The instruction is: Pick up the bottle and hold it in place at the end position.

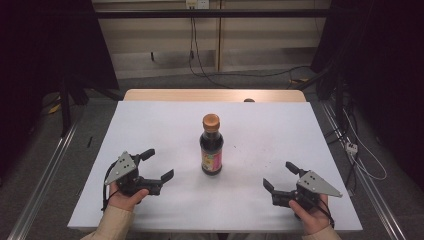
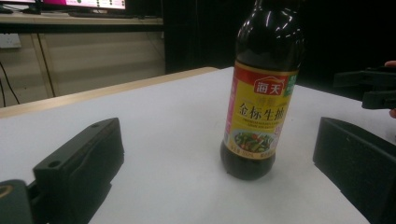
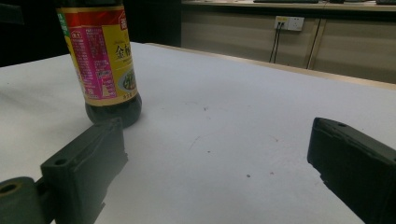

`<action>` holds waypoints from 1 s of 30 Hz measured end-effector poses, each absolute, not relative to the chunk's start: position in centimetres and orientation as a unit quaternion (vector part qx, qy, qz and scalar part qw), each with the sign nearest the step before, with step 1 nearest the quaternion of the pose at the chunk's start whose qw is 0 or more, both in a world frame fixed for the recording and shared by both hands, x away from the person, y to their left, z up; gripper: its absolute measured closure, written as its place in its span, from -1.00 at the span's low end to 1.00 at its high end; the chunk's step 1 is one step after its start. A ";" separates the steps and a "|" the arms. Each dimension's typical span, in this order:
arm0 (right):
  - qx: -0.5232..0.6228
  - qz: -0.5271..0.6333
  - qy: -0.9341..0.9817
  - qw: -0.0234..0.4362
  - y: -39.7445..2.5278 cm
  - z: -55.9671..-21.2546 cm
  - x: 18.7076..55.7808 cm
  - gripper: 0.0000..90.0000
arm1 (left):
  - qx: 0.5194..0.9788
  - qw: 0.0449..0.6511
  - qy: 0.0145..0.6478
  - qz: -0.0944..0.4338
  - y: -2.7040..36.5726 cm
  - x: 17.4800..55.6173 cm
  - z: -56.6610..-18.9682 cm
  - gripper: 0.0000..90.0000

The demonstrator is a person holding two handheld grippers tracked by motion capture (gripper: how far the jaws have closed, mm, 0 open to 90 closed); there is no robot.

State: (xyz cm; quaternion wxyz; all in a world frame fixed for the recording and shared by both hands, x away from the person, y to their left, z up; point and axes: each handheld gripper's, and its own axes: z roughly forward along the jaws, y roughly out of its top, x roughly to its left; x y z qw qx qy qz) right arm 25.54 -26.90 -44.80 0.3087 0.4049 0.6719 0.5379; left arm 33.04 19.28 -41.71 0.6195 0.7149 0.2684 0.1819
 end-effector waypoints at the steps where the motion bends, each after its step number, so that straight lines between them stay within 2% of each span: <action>1: 0.404 0.538 0.672 0.309 -26.9 -44.8 25.5 -0.91 | 0.716 0.617 0.270 0.183 19.0 33.1 -41.6 -0.97; 11: 0.407 0.538 0.671 0.310 -27.0 -44.8 25.5 -0.91 | 0.719 0.613 0.267 0.189 17.0 33.5 -41.1 -0.96; 30: 0.407 0.539 0.670 0.308 -27.2 -44.7 25.5 -0.90 | 0.731 0.613 0.260 0.149 12.5 35.1 -40.7 -0.89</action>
